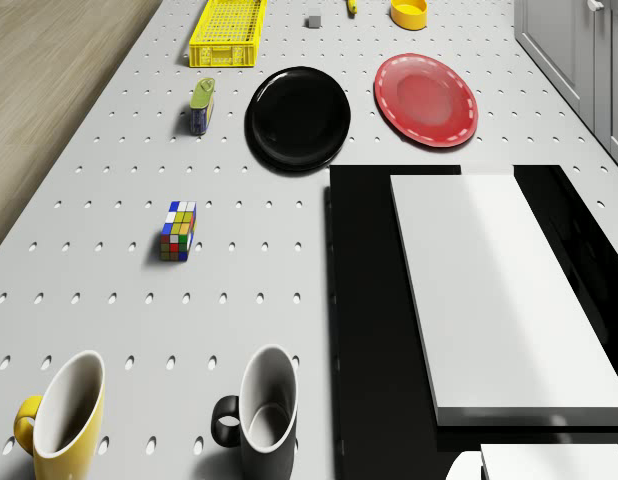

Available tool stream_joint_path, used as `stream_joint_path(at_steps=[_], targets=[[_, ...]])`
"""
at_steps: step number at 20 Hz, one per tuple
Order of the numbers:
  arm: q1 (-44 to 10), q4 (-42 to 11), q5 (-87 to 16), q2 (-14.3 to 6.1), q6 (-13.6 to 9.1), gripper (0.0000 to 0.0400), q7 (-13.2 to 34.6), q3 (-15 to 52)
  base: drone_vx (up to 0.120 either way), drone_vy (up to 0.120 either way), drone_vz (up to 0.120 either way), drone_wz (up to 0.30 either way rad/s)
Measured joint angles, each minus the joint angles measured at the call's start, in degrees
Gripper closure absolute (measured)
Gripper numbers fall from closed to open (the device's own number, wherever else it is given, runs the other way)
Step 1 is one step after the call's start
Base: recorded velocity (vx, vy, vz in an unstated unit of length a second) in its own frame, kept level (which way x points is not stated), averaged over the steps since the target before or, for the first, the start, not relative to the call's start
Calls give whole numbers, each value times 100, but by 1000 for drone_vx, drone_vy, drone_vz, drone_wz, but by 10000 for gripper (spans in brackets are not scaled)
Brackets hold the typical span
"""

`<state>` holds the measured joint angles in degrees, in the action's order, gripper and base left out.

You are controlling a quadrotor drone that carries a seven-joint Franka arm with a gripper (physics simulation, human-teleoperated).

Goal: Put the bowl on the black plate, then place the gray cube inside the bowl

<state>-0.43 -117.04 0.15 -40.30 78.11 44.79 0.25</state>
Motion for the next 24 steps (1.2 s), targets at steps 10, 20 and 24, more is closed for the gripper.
stream_joint_path(at_steps=[10, 20, 24], targets=[[-7, -20, -5, -26, 38, 0, -2, 8, 120, -120, 0, 0], [-19, -49, -43, -56, 80, 0, 2, 38, 120, -120, 0, 0], [-30, -61, -90, -68, 98, 0, 7, 72, 120, -120, 0, 0]])
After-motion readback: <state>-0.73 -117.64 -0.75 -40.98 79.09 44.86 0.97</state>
